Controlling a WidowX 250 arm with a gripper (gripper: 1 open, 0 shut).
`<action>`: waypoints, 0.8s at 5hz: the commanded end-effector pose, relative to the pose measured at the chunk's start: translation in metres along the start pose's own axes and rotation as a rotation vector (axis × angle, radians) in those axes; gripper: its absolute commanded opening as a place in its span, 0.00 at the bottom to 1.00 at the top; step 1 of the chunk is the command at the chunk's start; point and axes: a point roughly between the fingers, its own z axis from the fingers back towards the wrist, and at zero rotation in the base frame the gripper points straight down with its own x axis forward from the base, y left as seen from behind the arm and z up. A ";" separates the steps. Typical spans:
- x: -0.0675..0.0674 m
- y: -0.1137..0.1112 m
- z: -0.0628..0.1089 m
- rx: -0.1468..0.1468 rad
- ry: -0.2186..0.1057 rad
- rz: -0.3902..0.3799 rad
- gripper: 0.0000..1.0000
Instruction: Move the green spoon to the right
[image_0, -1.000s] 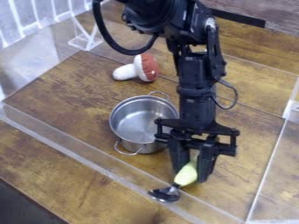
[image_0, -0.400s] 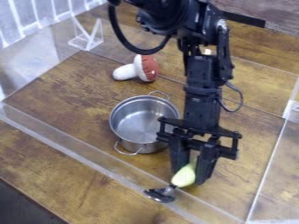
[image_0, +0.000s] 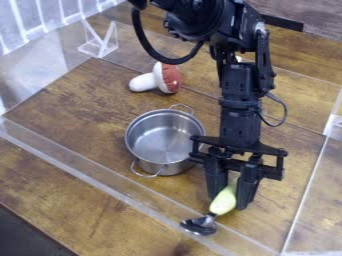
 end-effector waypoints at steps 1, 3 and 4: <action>-0.002 -0.015 0.009 -0.004 -0.056 0.005 1.00; 0.001 -0.025 0.019 0.014 -0.079 -0.021 1.00; -0.002 -0.029 0.024 0.013 -0.098 -0.003 1.00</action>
